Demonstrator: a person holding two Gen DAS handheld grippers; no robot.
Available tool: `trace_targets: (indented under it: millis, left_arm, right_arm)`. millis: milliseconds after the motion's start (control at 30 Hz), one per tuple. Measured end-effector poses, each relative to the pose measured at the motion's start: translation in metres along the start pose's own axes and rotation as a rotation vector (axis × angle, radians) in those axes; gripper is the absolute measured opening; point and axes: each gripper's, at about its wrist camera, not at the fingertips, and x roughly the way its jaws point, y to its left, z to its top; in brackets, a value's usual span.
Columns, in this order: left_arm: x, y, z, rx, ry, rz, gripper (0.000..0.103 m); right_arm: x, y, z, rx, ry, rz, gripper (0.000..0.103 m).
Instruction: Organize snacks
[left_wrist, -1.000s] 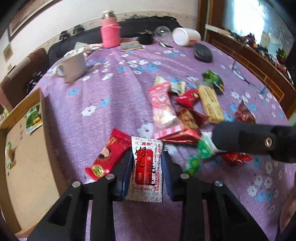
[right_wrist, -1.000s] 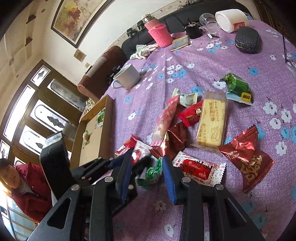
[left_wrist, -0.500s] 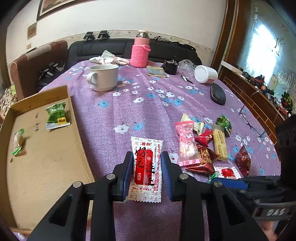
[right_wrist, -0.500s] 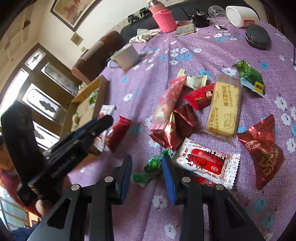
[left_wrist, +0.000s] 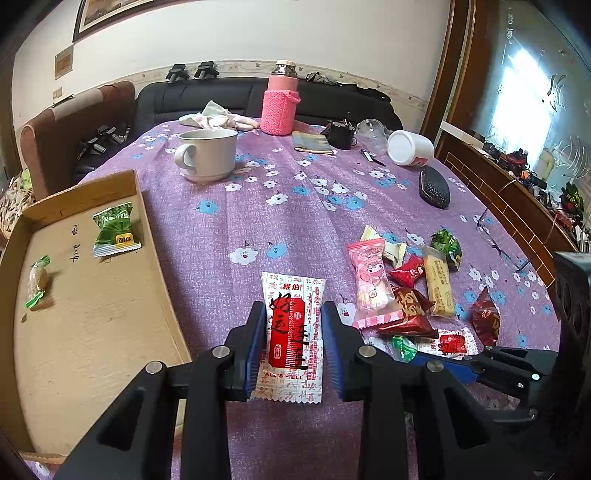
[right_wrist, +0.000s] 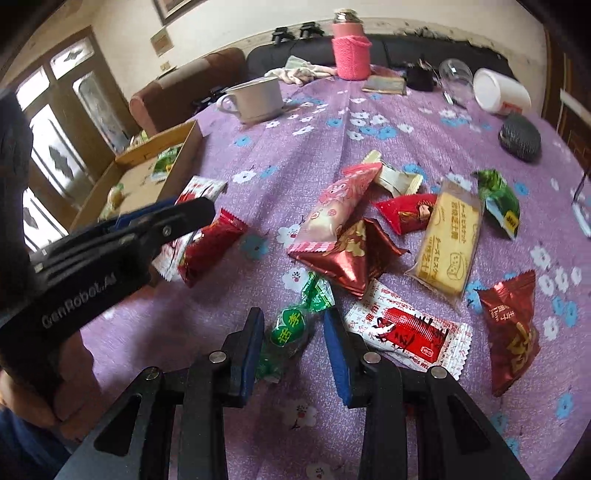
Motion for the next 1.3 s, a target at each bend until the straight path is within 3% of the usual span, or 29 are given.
trace_targets:
  millis: [33, 133, 567, 967, 1300]
  left_arm:
    - [0.0, 0.0, 0.0, -0.001, 0.0, 0.001, 0.029]
    - [0.0, -0.001, -0.001, 0.0, 0.0, 0.004, 0.029]
    - [-0.002, -0.009, -0.003, 0.041, -0.018, 0.024, 0.029]
    - [-0.01, -0.027, -0.007, 0.128, -0.083, 0.08, 0.029]
    - [-0.012, -0.028, -0.007, 0.138, -0.095, 0.089, 0.03]
  right_arm:
    - [0.0, 0.003, -0.001, -0.018, -0.002, -0.02, 0.025]
    - [-0.001, 0.006, -0.003, -0.038, -0.012, -0.043, 0.025]
    - [-0.03, -0.005, 0.005, 0.056, -0.151, 0.016, 0.025]
    - [-0.035, -0.01, 0.004, 0.082, -0.168, 0.028, 0.025]
    - [-0.035, -0.012, 0.003, 0.092, -0.168, 0.03, 0.025]
